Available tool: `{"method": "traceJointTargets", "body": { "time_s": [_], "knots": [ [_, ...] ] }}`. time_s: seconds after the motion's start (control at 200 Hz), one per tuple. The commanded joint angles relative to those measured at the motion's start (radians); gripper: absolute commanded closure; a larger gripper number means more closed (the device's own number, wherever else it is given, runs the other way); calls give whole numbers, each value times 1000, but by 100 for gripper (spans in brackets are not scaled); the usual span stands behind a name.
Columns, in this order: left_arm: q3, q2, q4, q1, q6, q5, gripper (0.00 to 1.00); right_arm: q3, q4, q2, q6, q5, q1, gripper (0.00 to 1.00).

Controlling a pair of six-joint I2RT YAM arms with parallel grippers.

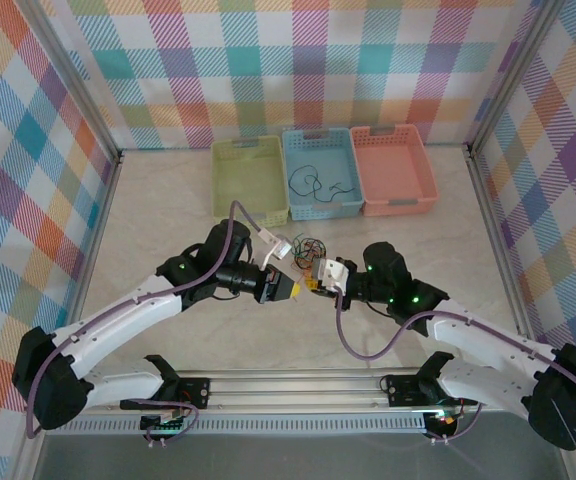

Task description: Untangle the cables

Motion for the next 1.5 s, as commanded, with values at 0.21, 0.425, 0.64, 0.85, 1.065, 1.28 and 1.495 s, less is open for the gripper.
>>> {"method": "traceJointTargets", "body": {
  "time_s": [0.21, 0.425, 0.64, 0.85, 1.065, 1.28, 1.495],
  "knots": [
    [51, 57, 26, -16, 20, 36, 100, -17, 23, -5, -19, -34, -6, 100],
    [90, 91, 21, -15, 28, 21, 100, -19, 24, 3, -25, -36, -7, 100],
    [91, 98, 63, -13, 26, 22, 100, -27, 35, 2, -22, -18, -7, 100],
    [94, 147, 108, -13, 6, 41, 100, -42, 64, -13, -11, -21, -7, 100],
    [74, 151, 173, -13, -6, 75, 100, -51, 88, -14, 3, -15, -9, 100],
    [62, 183, 261, -13, -27, 120, 100, -63, 112, -17, 15, -50, -19, 100],
    [2, 90, 282, -12, -35, 40, 100, -62, 114, -24, 35, -56, -27, 100]
  ]
}}
